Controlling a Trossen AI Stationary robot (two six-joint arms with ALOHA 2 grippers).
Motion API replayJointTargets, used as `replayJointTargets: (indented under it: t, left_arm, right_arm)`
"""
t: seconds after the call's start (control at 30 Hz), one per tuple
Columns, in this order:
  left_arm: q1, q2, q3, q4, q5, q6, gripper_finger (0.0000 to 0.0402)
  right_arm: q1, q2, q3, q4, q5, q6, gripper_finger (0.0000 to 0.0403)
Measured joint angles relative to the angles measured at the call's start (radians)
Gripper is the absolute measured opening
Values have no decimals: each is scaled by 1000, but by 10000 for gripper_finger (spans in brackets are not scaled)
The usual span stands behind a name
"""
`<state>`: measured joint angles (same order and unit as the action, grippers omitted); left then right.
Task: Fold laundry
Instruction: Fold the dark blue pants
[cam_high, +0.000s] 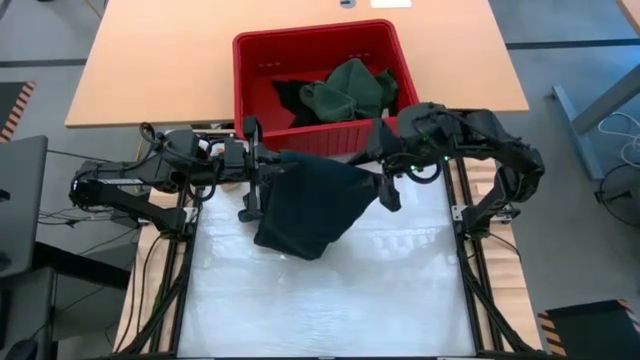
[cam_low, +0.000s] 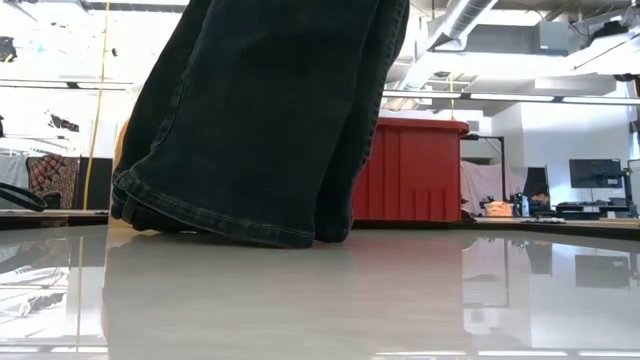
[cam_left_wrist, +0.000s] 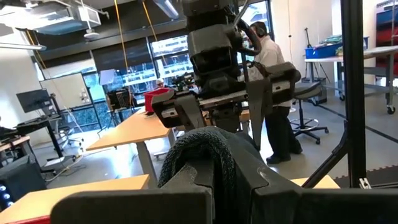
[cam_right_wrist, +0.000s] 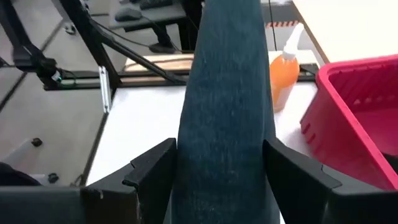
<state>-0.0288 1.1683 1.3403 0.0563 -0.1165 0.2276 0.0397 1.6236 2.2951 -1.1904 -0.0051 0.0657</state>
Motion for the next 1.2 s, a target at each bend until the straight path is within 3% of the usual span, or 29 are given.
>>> replayJointTargets:
  t: [0.17, 0.5, 0.67, 0.9, 1.07, 1.2]
  left_arm:
    - [0, 1, 0, 6, 0, 0, 0]
    - [0, 1, 0, 12, 0, -2, 0]
    - [0, 1, 0, 15, 0, -2, 0]
    - [0, 1, 0, 19, 10, -3, 0]
    - [0, 1, 0, 16, 4, -26, 7]
    - [0, 0, 0, -12, -2, -63, 43]
  right_arm:
    - [7, 1, 0, -57, 62, 14, 265]
    - [4, 1, -1, -82, 65, 28, 256]
    - [4, 1, -1, -85, 65, 23, 193]
    - [4, 1, -1, -93, 63, 0, 36]
    - [4, 1, -1, -95, 56, -11, 35]
    - [-4, 1, -1, -105, 26, -14, 35]
